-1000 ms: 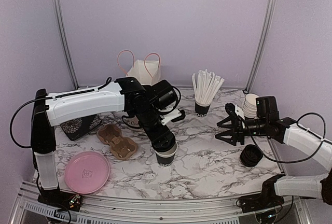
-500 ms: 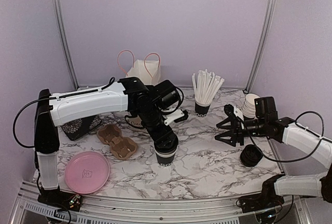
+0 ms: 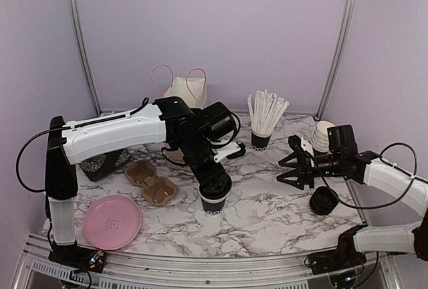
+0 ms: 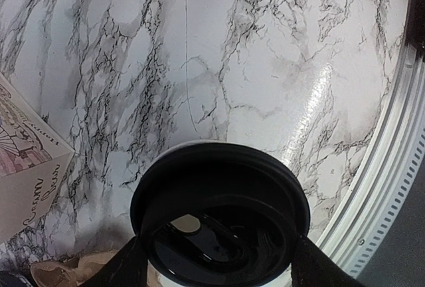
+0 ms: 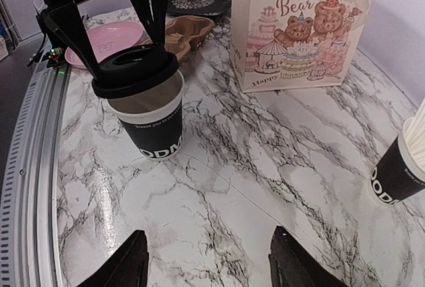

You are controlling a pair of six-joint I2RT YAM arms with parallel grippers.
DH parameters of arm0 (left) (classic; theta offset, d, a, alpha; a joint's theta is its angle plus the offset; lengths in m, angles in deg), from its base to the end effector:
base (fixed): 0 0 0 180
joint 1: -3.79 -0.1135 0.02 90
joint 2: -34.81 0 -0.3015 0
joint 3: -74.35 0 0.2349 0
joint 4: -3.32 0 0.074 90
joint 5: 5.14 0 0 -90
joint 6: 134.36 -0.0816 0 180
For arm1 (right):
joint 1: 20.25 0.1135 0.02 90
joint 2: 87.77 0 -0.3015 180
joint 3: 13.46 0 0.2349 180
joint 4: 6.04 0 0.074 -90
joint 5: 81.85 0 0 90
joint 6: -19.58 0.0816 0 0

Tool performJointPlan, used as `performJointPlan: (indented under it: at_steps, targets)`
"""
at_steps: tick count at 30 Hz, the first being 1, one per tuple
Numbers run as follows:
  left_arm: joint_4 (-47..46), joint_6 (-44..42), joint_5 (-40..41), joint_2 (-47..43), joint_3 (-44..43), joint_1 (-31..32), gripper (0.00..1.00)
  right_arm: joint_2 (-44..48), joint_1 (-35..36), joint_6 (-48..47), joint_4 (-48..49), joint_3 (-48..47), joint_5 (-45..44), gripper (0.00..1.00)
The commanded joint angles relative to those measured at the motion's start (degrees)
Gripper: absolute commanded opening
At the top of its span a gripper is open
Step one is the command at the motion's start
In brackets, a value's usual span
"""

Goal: Pack the takeout coffee

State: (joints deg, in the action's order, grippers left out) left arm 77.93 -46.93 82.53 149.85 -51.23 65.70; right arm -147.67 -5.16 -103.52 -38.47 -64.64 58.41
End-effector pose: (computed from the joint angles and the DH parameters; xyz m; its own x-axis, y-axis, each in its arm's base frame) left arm 0.2073 -0.3955 0.2898 -0.3831 0.8130 -0.4385 0.9079 0.4188 -0.0169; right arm 0.1729 0.1116 0.2557 -0.1361 -0.3983 -0.9071 -0.9547 0.2973 0.0127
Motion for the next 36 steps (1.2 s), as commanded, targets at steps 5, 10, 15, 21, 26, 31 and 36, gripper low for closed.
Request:
performJointPlan:
  at_steps: [5, 10, 15, 21, 26, 31, 36]
  targets:
    - [4.0, -0.3, 2.0, -1.1, 1.5, 0.2, 0.67, -0.5, -0.4, -0.9, -0.8, -1.4, 1.0, 0.61]
    - [4.1, -0.4, 2.0, 0.3, 0.2, 0.2, 0.67, -0.5, -0.4, -1.1, -1.0, -1.4, 1.0, 0.61]
    - [4.1, -0.7, 1.9, 1.5, -1.1, 0.2, 0.67, -0.3, -0.4, -1.3, -1.2, -1.5, 1.1, 0.61]
    - [4.1, -0.8, 1.2, 2.7, -2.2, 0.2, 0.67, -1.0, -0.4, -1.8, -1.8, -1.8, 1.4, 0.61]
    - [4.0, -0.9, 0.8, 3.6, -3.3, 0.2, 0.67, -1.9, -0.4, -2.4, -2.5, -2.2, 1.7, 0.61]
    - [4.1, -1.0, 0.5, 4.7, -3.6, 0.2, 0.67, -2.0, -0.4, -2.6, -2.8, -2.2, 1.8, 0.61]
    - [4.0, -1.0, 0.1, 5.1, -3.4, 0.2, 0.67, -2.0, -0.4, -2.8, -2.9, -2.2, 1.9, 0.61]
